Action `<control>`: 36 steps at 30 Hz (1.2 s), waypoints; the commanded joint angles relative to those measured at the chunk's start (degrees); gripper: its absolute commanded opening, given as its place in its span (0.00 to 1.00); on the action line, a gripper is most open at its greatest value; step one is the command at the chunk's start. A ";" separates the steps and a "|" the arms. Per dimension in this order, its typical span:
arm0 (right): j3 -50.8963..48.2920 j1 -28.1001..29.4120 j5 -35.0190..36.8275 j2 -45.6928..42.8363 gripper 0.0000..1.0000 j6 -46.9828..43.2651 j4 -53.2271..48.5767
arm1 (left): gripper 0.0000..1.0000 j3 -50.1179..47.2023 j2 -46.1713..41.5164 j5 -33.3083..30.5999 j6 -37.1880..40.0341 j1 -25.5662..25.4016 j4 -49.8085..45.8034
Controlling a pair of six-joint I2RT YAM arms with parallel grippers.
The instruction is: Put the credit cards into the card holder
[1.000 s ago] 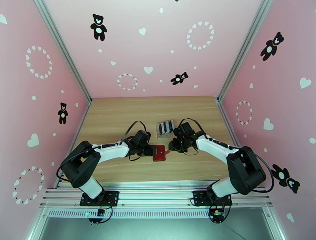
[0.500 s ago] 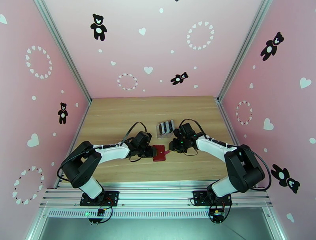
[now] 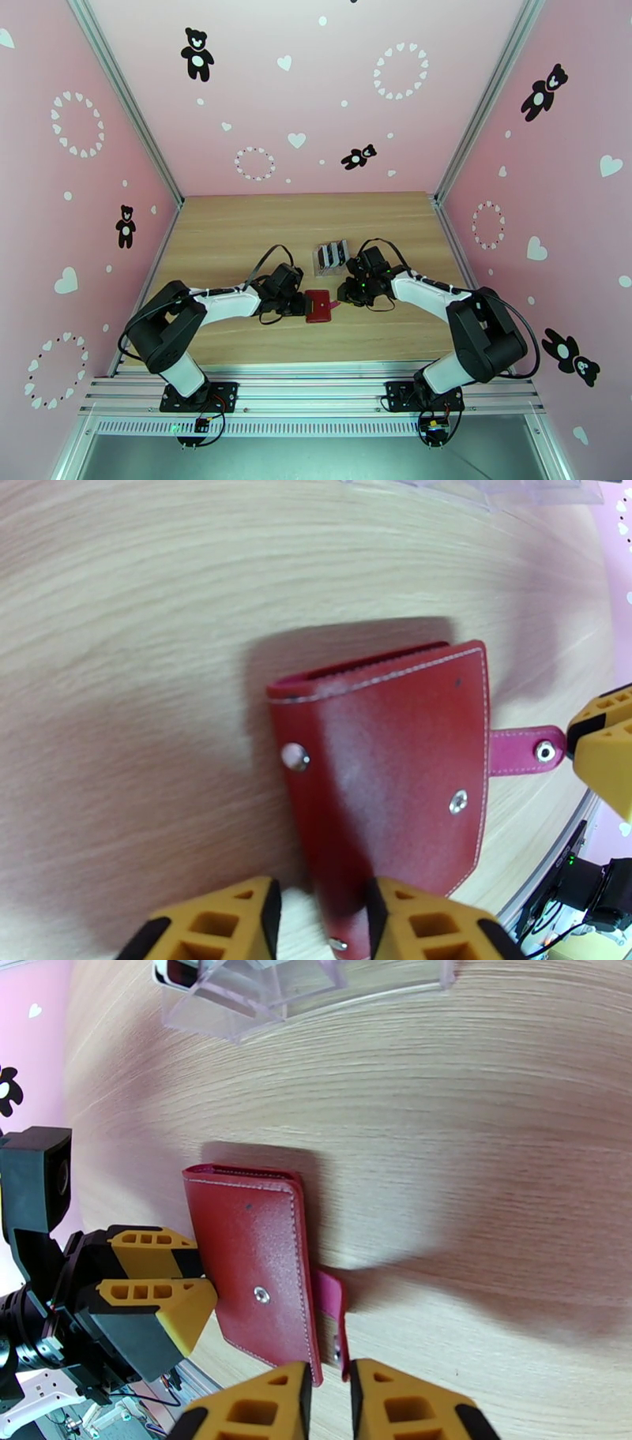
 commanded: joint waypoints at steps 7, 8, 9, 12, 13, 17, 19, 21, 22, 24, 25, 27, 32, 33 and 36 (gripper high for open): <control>-1.09 -0.49 -0.87 1.86 0.20 -0.11 0.77 | 0.37 1.36 1.24 0.06 -0.08 -0.57 -0.53; -1.13 -0.52 -0.83 1.84 0.19 -0.17 0.75 | 0.37 1.28 1.20 -0.02 -0.08 -0.49 -0.62; -1.26 -0.64 -1.02 1.87 0.19 -0.20 0.90 | 0.37 1.27 1.24 0.00 -0.08 -0.56 -0.67; -1.31 -0.71 -1.13 1.76 0.18 -0.11 1.01 | 0.36 1.27 1.20 -0.03 -0.16 -0.57 -0.67; -1.31 -0.72 -1.12 1.70 0.17 -0.11 1.01 | 0.36 1.27 1.23 -0.03 -0.17 -0.54 -0.67; -1.22 -0.82 -1.38 1.48 0.17 -0.11 1.03 | 0.36 1.36 1.32 0.01 -0.16 -0.56 -0.63; -1.22 -0.84 -1.57 1.44 0.16 -0.11 1.11 | 0.36 1.44 1.31 -0.07 -0.12 -0.57 -0.75; -1.22 -0.83 -1.66 1.44 0.13 -0.07 1.28 | 0.36 1.52 1.25 0.00 -0.08 -0.57 -0.76; -1.14 -0.82 -1.73 1.42 0.12 -0.03 1.28 | 0.36 1.53 1.19 -0.04 -0.12 -0.56 -0.75; -1.05 -0.84 -1.92 1.45 0.10 0.06 1.28 | 0.36 1.62 1.33 -0.04 -0.14 -0.54 -0.83; -0.94 -0.82 -2.01 1.34 0.10 0.01 1.20 | 0.36 1.62 1.28 -0.05 -0.08 -0.54 -0.88; -0.96 -0.83 -2.10 1.06 0.08 -0.03 1.02 | 0.36 1.71 1.26 -0.09 -0.07 -0.54 -0.87; -0.69 -0.82 -2.98 0.00 0.04 0.58 1.10 | 0.35 1.88 1.52 -0.10 -0.03 -0.57 -1.44; -0.54 -0.84 -3.11 -0.32 0.03 0.69 1.02 | 0.35 1.80 1.56 -0.12 -0.07 -0.57 -1.36; 0.12 -0.80 -3.32 -1.39 0.00 0.72 0.33 | 0.33 1.58 1.48 -0.07 -0.12 -0.55 -1.11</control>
